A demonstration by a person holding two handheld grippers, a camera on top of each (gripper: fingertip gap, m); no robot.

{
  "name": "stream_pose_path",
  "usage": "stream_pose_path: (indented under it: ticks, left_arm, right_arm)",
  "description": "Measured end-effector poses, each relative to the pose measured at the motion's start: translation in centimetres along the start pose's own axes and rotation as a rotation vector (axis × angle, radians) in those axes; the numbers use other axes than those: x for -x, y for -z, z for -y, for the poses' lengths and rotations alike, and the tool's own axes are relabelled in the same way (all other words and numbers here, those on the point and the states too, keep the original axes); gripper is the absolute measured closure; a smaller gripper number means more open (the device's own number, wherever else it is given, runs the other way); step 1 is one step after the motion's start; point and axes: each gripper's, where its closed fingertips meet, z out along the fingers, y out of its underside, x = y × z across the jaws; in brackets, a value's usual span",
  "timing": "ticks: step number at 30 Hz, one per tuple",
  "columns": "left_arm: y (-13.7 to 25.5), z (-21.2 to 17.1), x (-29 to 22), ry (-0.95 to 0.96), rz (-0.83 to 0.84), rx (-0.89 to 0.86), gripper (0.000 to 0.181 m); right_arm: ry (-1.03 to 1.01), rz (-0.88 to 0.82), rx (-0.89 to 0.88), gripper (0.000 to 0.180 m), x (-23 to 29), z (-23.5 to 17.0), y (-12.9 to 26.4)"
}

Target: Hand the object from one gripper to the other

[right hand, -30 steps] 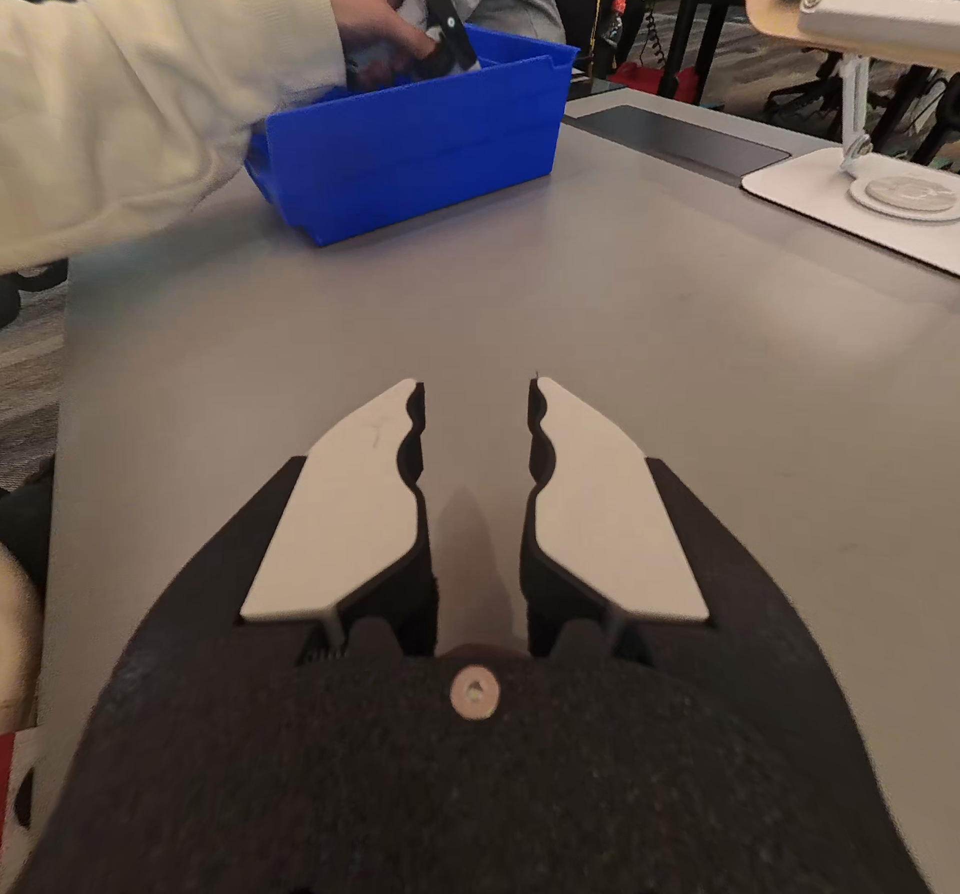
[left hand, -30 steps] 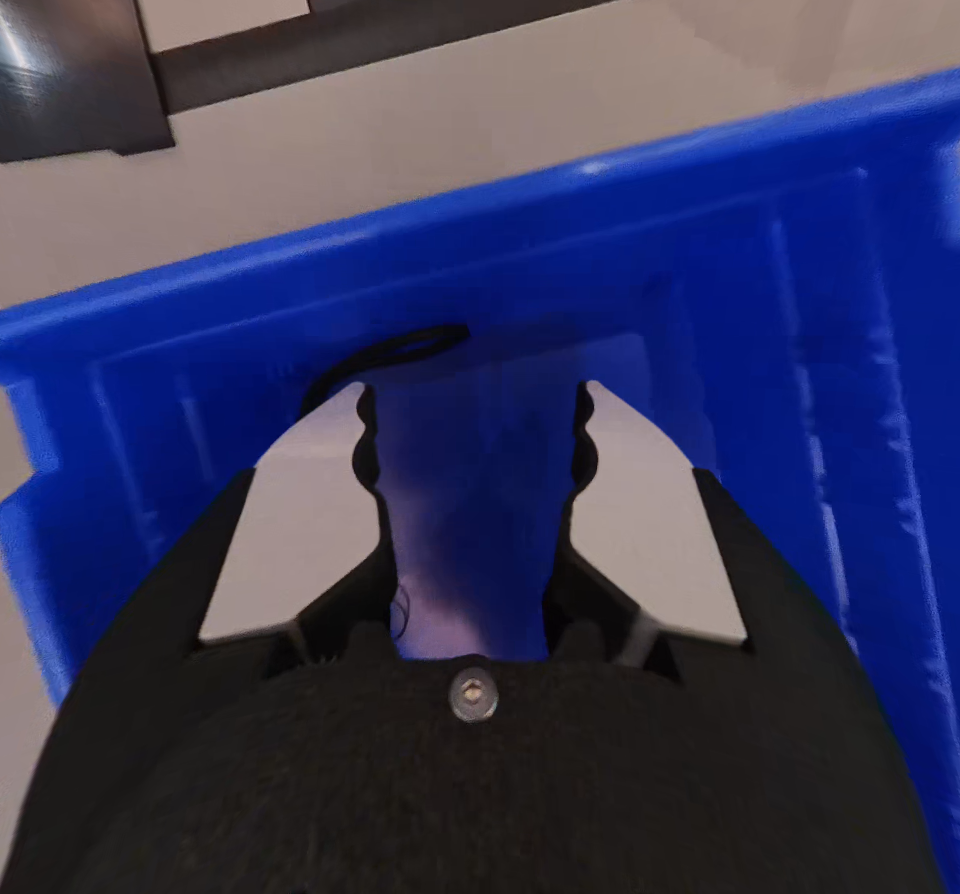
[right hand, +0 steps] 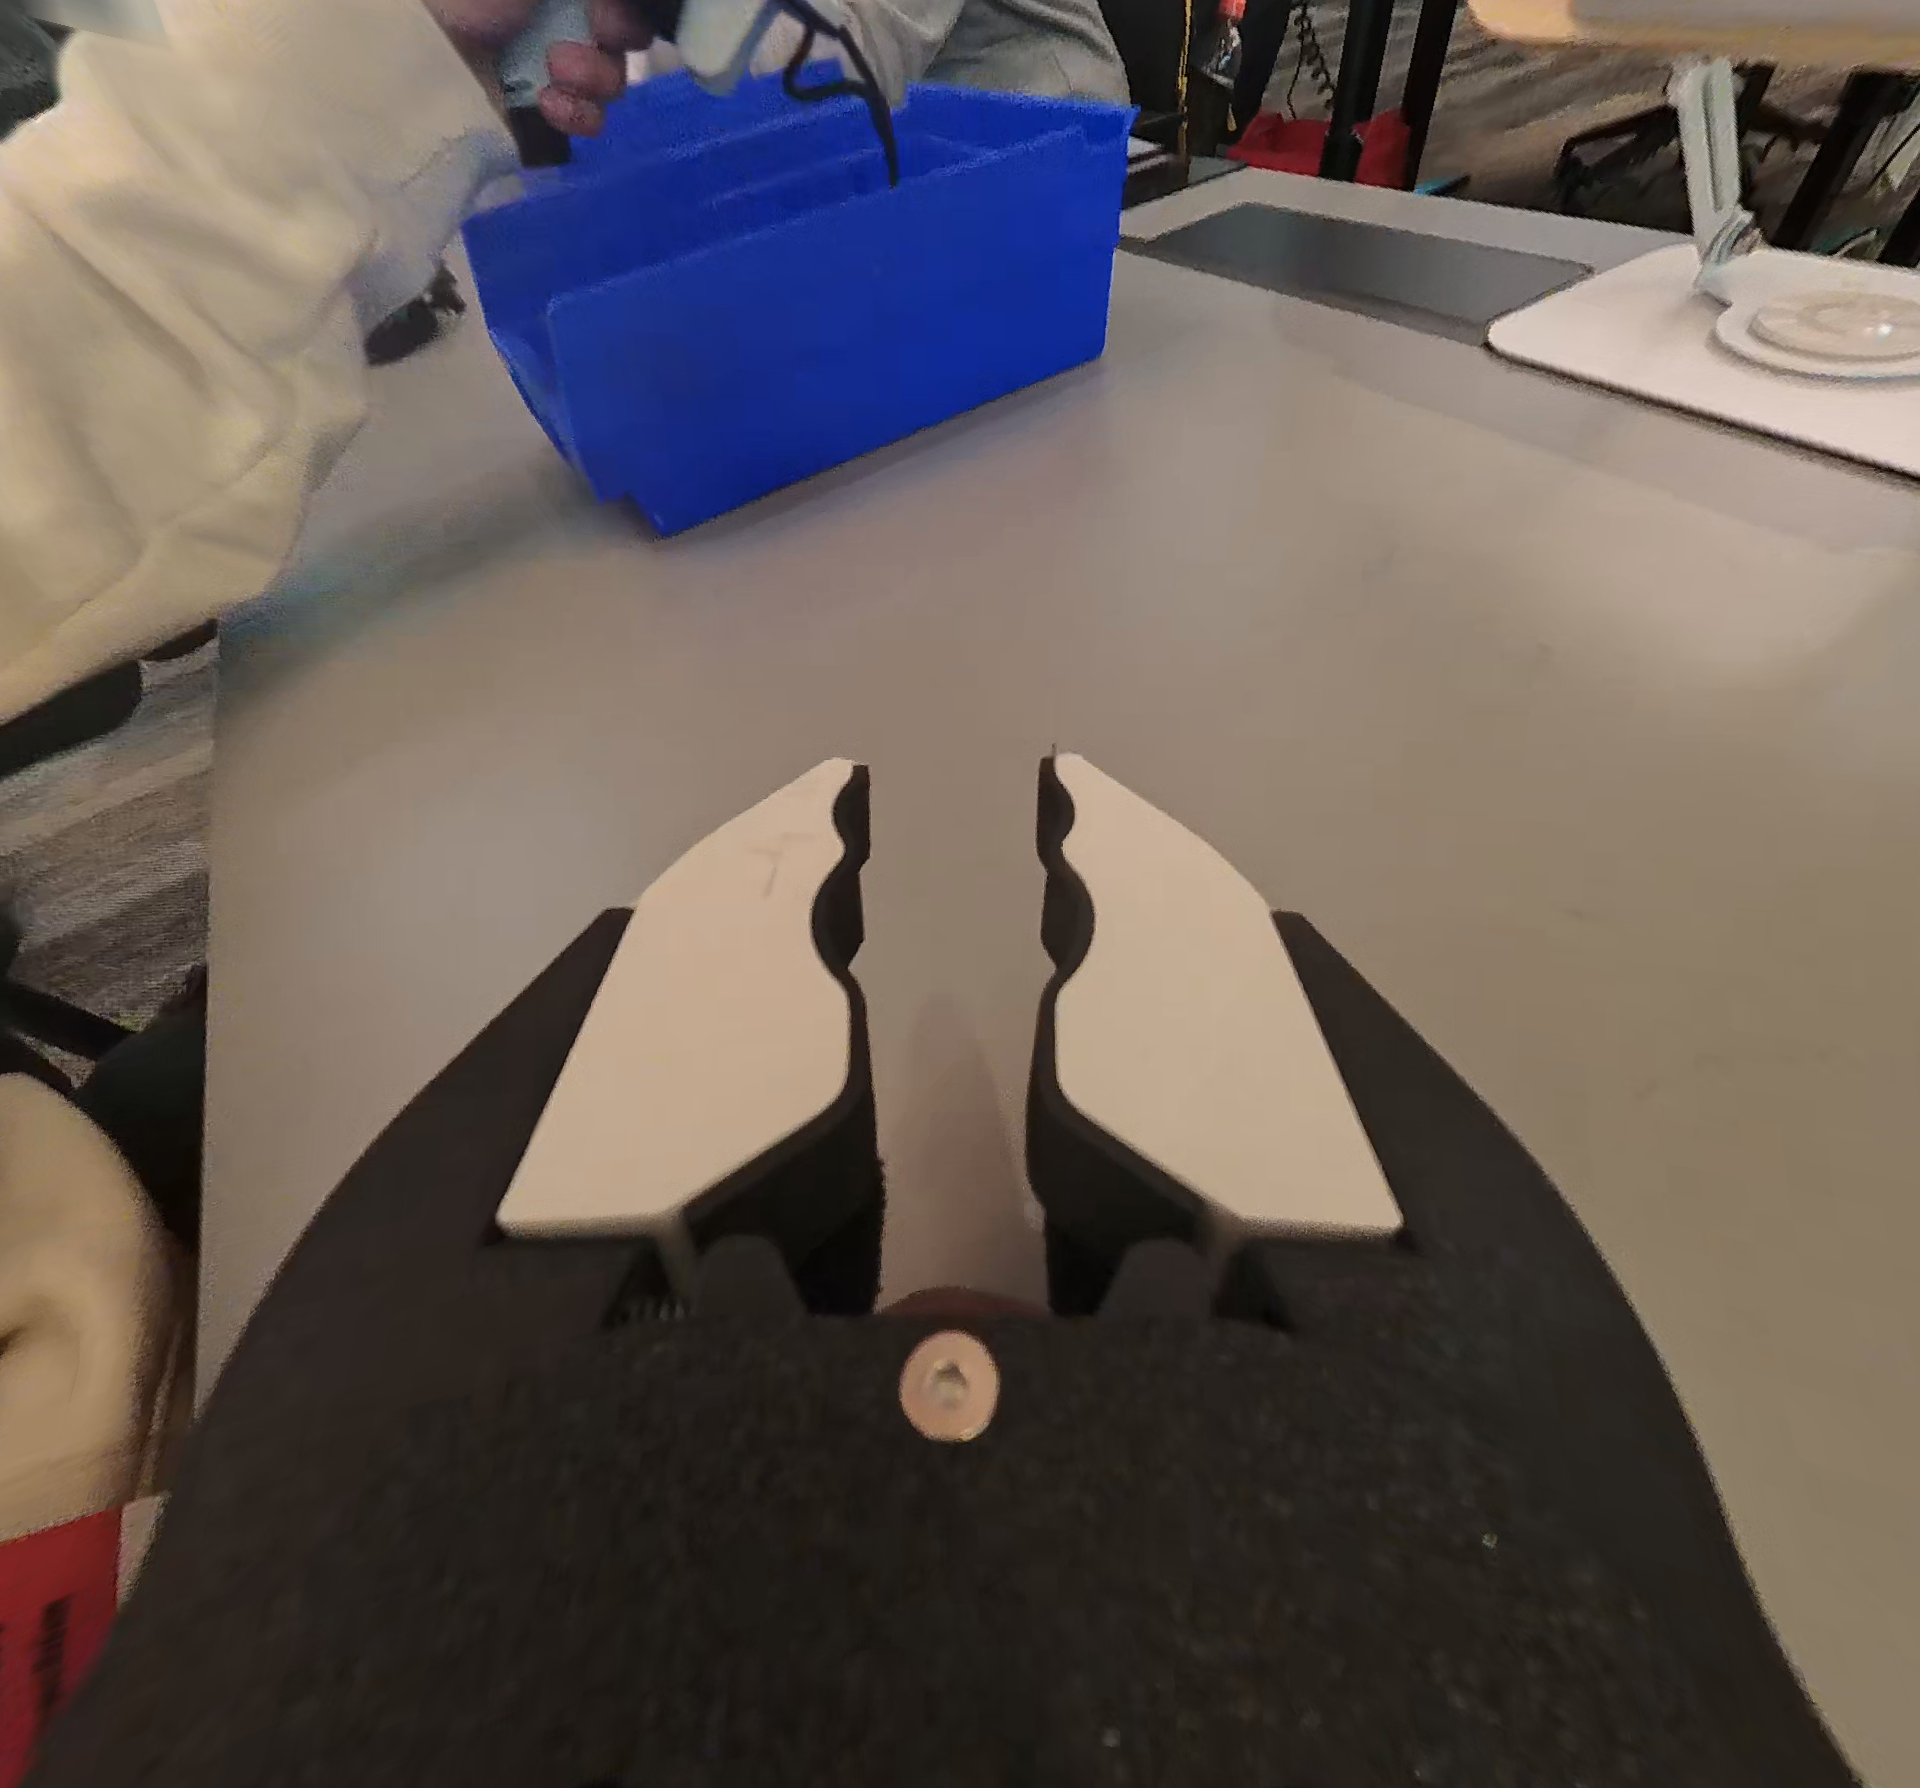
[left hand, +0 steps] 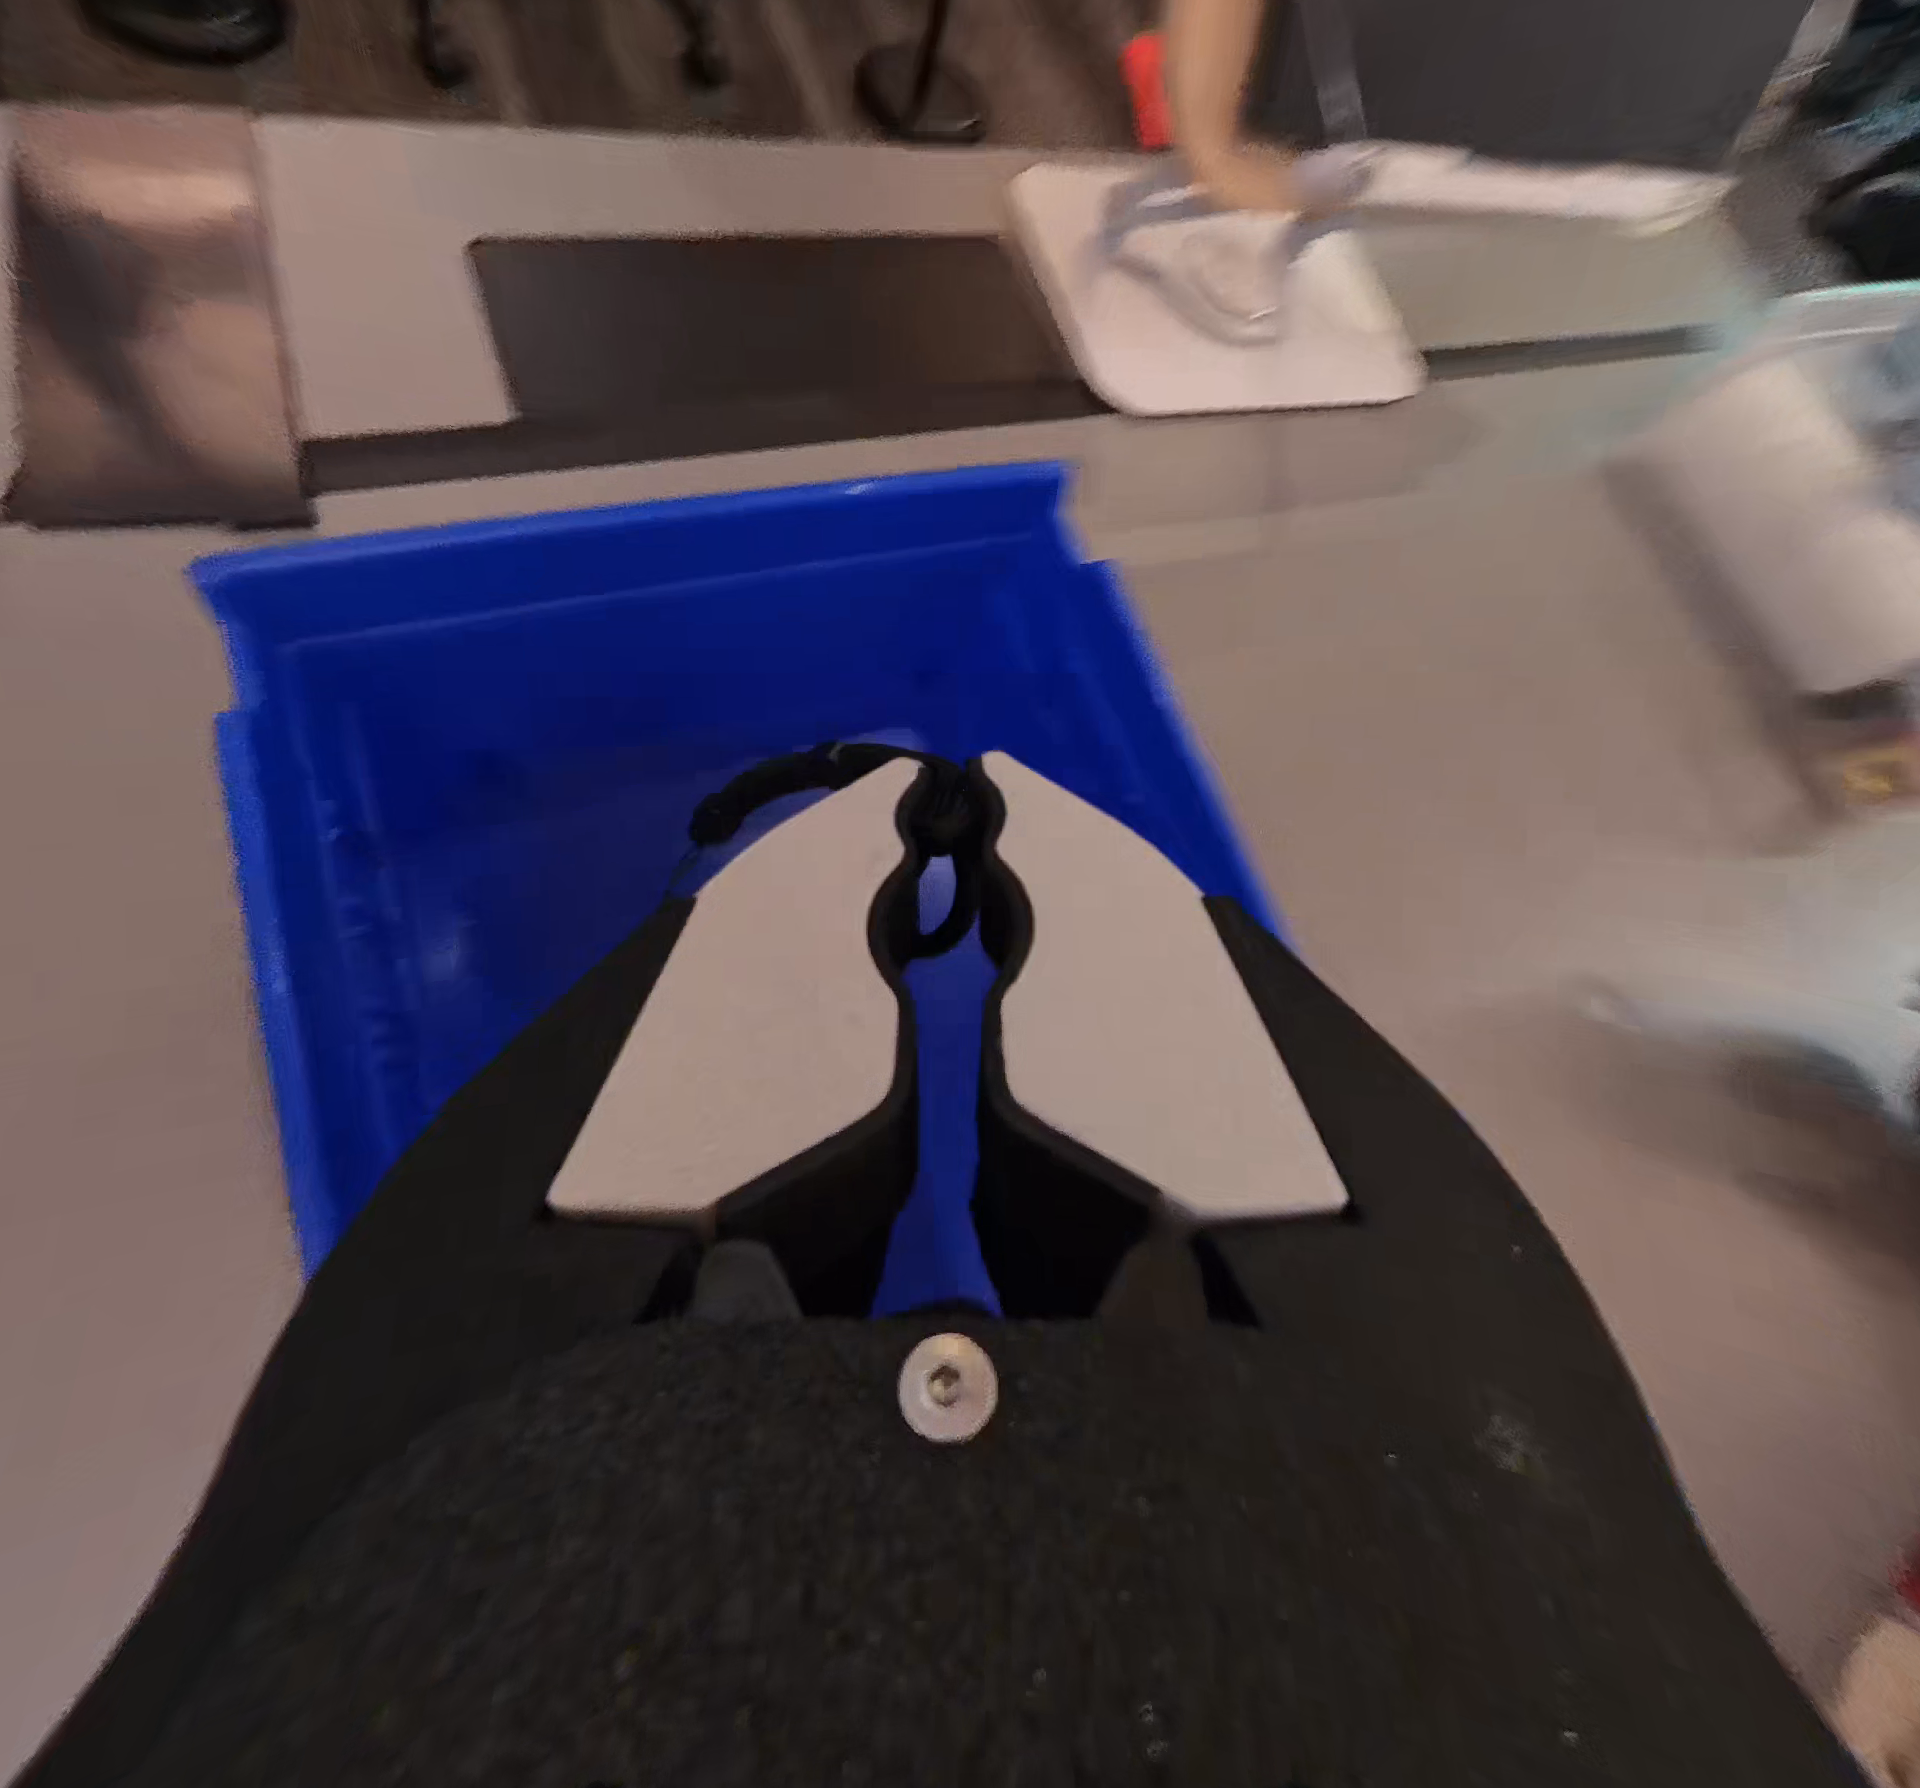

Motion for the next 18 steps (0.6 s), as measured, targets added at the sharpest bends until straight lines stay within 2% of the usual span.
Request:
stream_pose_path:
  ticks: [3, 5, 8, 13, 18]
  left_arm:
    - [3.5, 2.1, -5.0, -0.027, -0.155, -0.050, 0.175]
    - [5.4, 3.3, -8.9, -0.073, -0.247, -0.077, 0.175]
    - [7.2, 4.0, -15.2, -0.146, -0.371, -0.085, 0.175]
    - [9.0, 2.5, -25.4, -0.225, -0.631, -0.041, 0.176]
    - [9.4, 0.4, -31.7, -0.261, -0.819, 0.019, 0.176]
  right_arm:
    - [-0.003, 0.058, -0.048, 0.146, 0.2, 2.3, -0.5]
    - [0.022, 0.095, -0.036, 0.133, -0.1, 4.4, -1.4]
    - [0.108, 0.166, -0.087, 0.131, 0.2, 9.6, -2.5]
    - [0.281, 0.243, 0.032, 0.126, 2.9, 15.0, -4.3]
    - [0.321, 0.234, -0.026, 0.137, 5.0, 16.8, -4.5]
